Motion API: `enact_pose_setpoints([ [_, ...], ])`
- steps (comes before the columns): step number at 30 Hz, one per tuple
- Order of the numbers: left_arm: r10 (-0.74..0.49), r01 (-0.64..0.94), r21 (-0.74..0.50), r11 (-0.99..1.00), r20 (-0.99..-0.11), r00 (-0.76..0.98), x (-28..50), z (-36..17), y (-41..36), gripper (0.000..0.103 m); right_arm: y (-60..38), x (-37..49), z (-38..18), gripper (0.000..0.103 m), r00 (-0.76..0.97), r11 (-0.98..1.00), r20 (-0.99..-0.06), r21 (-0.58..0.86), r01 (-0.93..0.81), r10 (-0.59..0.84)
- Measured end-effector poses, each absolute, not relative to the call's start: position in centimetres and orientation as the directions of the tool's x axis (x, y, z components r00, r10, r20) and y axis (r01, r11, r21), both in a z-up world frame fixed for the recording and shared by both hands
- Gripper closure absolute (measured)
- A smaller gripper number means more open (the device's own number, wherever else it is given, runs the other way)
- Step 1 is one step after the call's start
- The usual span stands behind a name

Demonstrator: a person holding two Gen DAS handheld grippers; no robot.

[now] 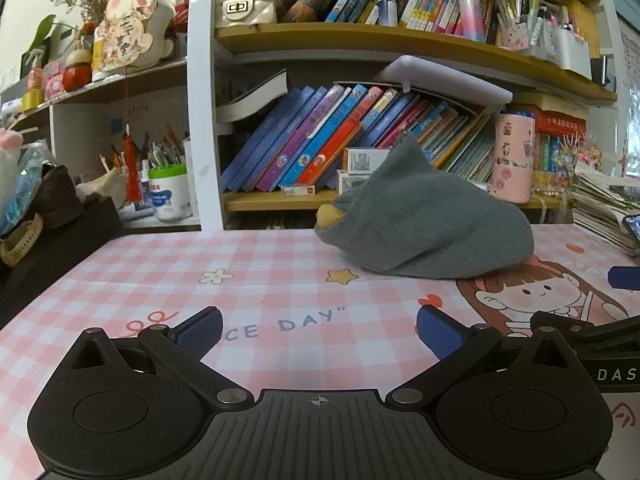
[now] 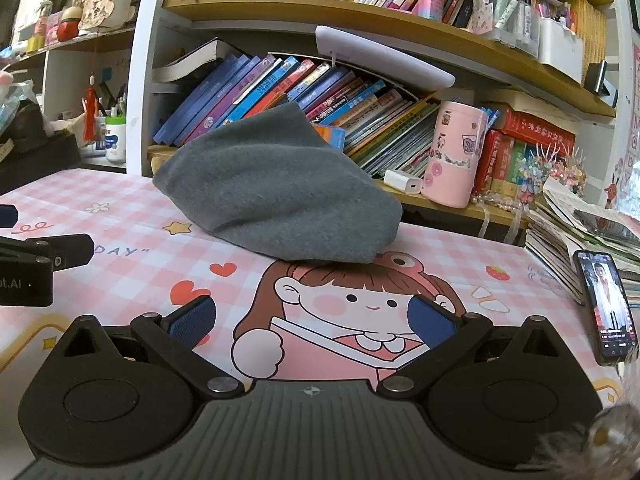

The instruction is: Fold clothes

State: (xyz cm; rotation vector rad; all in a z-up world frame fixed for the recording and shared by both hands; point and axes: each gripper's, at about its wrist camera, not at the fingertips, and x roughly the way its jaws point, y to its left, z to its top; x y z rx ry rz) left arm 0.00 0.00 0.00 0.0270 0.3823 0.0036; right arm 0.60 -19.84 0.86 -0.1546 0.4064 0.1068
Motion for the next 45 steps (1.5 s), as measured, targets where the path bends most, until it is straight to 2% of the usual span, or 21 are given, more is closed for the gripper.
enact_pose_setpoints([
  [7,0.009,0.011,0.052,0.999,-0.377,0.926,-0.15,-0.22,0.05,0.000,-19.81,0.67,0.83,0.000,0.911,0.983,-0.406,-0.121,-0.138,0.078],
  [45,0.005,0.006,0.025,1.000,-0.393,0.920,0.18,-0.02,0.31,0.000,-20.13,0.42,0.98,0.000,0.918,0.985,-0.390,-0.109,-0.132,0.080],
])
